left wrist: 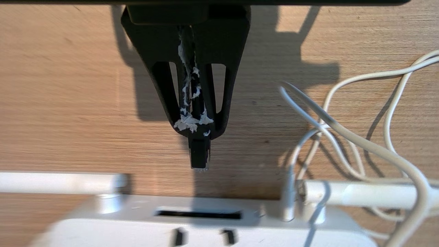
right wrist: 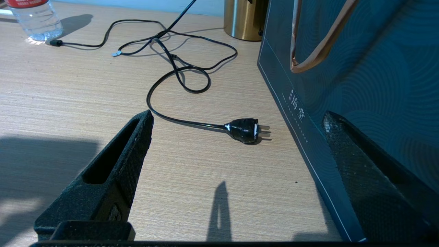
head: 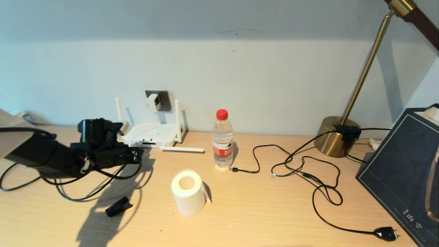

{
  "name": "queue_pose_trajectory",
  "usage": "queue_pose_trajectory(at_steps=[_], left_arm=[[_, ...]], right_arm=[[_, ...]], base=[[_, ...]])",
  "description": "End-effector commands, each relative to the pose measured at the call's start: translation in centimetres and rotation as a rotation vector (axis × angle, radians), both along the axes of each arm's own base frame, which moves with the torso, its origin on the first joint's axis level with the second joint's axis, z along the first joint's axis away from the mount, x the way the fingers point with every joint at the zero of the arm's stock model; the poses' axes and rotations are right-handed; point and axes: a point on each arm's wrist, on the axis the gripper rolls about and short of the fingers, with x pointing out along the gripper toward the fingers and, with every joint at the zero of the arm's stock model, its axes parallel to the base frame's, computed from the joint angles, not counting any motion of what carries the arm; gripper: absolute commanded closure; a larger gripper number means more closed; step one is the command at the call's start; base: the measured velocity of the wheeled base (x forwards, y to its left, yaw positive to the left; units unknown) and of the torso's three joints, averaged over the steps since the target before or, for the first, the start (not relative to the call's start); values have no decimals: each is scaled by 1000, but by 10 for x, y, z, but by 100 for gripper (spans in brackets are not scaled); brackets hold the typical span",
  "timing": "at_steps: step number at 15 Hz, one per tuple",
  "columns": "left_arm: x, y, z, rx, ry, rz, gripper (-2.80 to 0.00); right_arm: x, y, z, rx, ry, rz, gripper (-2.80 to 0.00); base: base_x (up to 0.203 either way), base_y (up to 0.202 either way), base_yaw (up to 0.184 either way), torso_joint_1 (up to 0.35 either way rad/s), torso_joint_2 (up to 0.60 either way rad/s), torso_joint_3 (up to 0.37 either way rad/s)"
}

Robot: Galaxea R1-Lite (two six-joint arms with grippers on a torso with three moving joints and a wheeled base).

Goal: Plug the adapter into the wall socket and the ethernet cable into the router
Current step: Plug cable into router interface

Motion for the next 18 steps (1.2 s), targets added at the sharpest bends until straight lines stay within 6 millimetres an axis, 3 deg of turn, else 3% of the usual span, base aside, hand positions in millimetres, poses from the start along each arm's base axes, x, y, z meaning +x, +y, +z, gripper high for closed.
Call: queue_pose_trajectory(at_steps=[1, 3, 6, 15, 18], left_arm=[[-25, 0, 29, -58, -74, -102, 0], [-49, 10, 38, -161, -114, -295, 0], [-75, 41, 24, -149, -144, -405, 0], [-49, 55, -45, 146, 24, -351, 0], [-47, 47, -47, 164, 55, -355, 0]], right_arm=[[0, 0, 0, -1, 0, 1, -280], [0, 0, 0, -1, 0, 1, -280], [0, 0, 0, -1, 0, 1, -280], [0, 0, 0, -1, 0, 1, -280], [0, 0, 0, -1, 1, 1, -280]], base=[[0, 0, 0, 0, 0, 0], [0, 0, 0, 0, 0, 0], [0, 0, 0, 0, 0, 0], [0, 0, 0, 0, 0, 0], [0, 0, 0, 0, 0, 0]])
